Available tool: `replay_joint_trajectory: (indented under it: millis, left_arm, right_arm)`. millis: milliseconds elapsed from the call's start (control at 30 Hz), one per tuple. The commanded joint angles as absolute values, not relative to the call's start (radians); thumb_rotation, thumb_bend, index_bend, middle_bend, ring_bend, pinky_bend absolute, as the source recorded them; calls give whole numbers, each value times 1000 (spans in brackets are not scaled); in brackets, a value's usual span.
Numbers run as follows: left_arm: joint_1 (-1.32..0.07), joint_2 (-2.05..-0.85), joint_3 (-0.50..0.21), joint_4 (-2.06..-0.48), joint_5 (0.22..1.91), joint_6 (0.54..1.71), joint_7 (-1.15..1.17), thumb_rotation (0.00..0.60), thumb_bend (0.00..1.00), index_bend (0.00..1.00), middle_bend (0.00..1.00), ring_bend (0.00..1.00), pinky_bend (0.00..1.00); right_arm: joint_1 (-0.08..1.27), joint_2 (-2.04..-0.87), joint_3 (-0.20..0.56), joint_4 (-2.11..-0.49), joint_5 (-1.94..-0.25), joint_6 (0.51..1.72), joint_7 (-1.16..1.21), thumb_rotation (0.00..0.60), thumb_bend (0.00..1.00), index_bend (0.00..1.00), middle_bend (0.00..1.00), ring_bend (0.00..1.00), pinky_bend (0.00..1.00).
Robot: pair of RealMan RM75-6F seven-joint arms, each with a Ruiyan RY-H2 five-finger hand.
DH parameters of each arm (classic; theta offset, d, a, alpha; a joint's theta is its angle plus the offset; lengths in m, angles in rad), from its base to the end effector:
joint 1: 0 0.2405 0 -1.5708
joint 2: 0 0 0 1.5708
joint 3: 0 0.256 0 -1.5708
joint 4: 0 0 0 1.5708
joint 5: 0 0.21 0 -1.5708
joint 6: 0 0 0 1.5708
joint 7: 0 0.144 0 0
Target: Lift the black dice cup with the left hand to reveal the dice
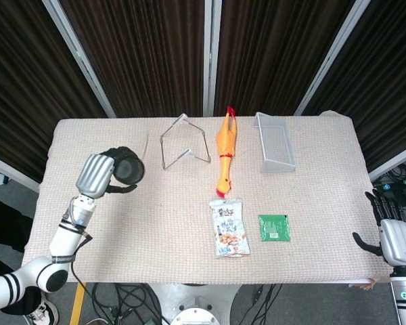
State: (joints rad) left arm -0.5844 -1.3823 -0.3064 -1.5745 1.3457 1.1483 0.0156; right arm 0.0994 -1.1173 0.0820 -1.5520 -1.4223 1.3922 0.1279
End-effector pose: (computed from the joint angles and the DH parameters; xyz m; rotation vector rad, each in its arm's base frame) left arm -0.1549 0.3461 0.0796 -1.5814 -0.9493 -1.3297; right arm -0.3331 -0.1929 0.1634 1.3158 -1.0222 0.9002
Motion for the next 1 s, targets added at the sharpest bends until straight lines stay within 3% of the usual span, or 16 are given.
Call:
replay_joint_trajectory:
  millis: [33,100,233,300,367,567,667,767,867,933,1000]
  left_arm:
    - [-602,-1355,-325,-1614,1332,1148,52,600,252,461,590,439,537]
    - [-600,-1355,-301,-1617,1312,1125,74,600,252,461,589,440,537]
    - [-605,-1391,-161,-1527,1222,932,115,600,252,462,582,439,537]
    - [-618,-1400,-134,-1489,1187,858,115,600,251,462,578,439,536]
    - [-628,-1400,-172,-1486,1178,886,102,600,251,462,575,438,535]
    - [-651,-1305,-381,-1645,1306,1208,179,600,254,465,566,437,526]
    - [-645,-1292,-424,-1713,1329,1308,229,600,254,466,564,436,523]
    - [-627,-1302,-341,-1710,1300,1251,257,600,253,466,563,436,523]
    - [-633,-1319,-198,-1630,1236,1060,301,600,254,467,555,436,524]
    - [-641,-1342,-156,-1581,1189,970,283,600,254,467,547,436,524]
    - [-649,-1353,-158,-1554,1173,947,263,600,254,467,541,436,524]
  right_arm:
    - [99,-1118,82,-1550,-1421,1392,129,600,163,0,0,0,0]
    - [99,-1121,81,-1545,-1420,1389,132,600,163,0,0,0,0]
    - [98,-1124,78,-1537,-1421,1384,143,600,162,0,0,0,0]
    - [96,-1122,79,-1536,-1423,1390,147,600,162,0,0,0,0]
    - [92,-1120,81,-1533,-1422,1398,152,600,162,0,0,0,0]
    - [91,-1125,81,-1519,-1419,1394,164,600,163,0,0,0,0]
    - [91,-1130,77,-1511,-1423,1391,169,600,162,0,0,0,0]
    - [91,-1132,77,-1504,-1423,1389,175,600,163,0,0,0,0]
    - [91,-1132,78,-1502,-1423,1389,178,600,163,0,0,0,0]
    - [90,-1132,78,-1501,-1423,1391,177,600,163,0,0,0,0]
    - [89,-1133,77,-1500,-1421,1391,175,600,163,0,0,0,0]
